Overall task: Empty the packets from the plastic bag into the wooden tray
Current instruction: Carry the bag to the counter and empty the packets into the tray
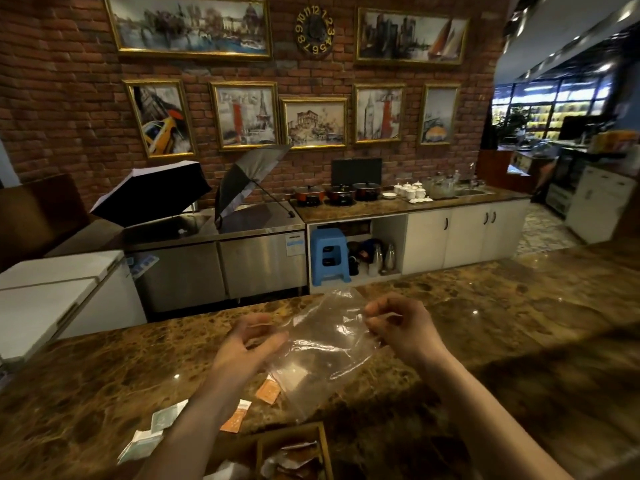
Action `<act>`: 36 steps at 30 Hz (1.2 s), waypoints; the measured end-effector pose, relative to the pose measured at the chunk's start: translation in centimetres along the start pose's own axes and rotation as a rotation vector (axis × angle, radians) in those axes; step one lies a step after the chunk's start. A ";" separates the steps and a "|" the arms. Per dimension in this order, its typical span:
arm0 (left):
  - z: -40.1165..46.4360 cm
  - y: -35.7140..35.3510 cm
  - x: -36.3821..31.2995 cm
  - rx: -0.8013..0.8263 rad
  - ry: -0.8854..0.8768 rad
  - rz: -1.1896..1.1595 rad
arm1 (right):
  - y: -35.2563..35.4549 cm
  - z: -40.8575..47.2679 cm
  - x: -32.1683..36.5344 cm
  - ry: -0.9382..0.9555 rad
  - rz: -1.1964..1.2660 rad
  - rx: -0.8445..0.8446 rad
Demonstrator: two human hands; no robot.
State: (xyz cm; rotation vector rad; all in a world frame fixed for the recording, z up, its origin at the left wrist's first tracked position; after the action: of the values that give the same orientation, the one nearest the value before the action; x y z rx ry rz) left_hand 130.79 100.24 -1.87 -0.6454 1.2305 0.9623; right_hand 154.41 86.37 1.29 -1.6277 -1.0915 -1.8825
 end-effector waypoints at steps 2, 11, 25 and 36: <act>-0.1 -1.9 0.0 0.057 0.046 -0.135 | 1.6 0.3 -1.1 -0.077 0.070 -0.062; 0.8 -9.7 1.9 0.204 0.122 -0.247 | 8.8 1.7 -7.0 -0.199 0.280 -0.263; -0.2 -22.6 4.9 0.102 0.021 0.193 | 16.6 -2.2 -15.3 -0.079 -0.377 -0.482; -3.9 -27.5 9.4 0.473 -0.180 0.646 | 14.5 -3.8 -24.2 -0.305 -0.822 -0.116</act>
State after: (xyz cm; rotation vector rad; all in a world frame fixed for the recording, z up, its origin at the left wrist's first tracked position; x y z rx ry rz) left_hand 153.42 86.36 -14.20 0.2299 1.4653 1.1617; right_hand 168.34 70.45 -17.75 -1.7131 -2.0527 -2.2323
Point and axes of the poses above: each hand's wrist, its own z-axis towards the middle knuckle, its own y-axis out of the back of the hand, x = y × z, the point moved 6 cm from there along z, towards the middle knuckle, and after that the axes turned 10 degrees about -y, right-handed, at the moved point
